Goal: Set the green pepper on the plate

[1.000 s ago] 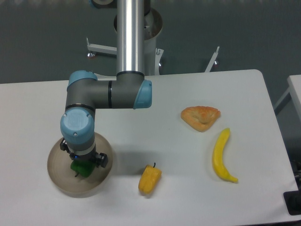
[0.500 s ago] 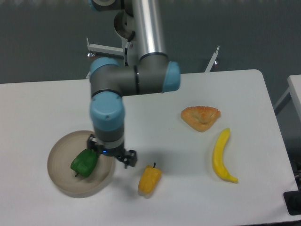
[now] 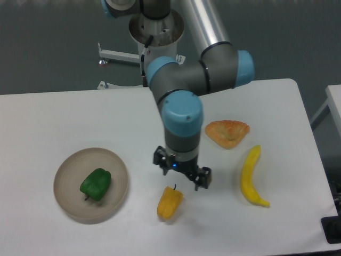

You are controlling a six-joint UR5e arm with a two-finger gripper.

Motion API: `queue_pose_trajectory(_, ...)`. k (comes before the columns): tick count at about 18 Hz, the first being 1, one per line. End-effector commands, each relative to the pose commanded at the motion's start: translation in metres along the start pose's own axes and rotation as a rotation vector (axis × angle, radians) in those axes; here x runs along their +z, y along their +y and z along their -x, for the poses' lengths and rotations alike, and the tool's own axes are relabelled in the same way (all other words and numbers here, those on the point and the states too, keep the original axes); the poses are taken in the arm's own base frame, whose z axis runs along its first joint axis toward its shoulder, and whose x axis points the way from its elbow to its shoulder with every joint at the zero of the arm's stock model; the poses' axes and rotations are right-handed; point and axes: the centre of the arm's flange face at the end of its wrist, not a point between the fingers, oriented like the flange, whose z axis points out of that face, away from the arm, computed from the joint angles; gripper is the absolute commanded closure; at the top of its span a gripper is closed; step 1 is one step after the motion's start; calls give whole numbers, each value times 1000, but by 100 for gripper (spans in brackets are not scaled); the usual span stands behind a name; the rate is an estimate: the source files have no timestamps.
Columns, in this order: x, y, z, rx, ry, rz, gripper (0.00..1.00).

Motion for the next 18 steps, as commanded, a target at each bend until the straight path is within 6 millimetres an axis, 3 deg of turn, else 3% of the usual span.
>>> queue_pose_trajectory(18,5,-2,9,10,-73,8,0)
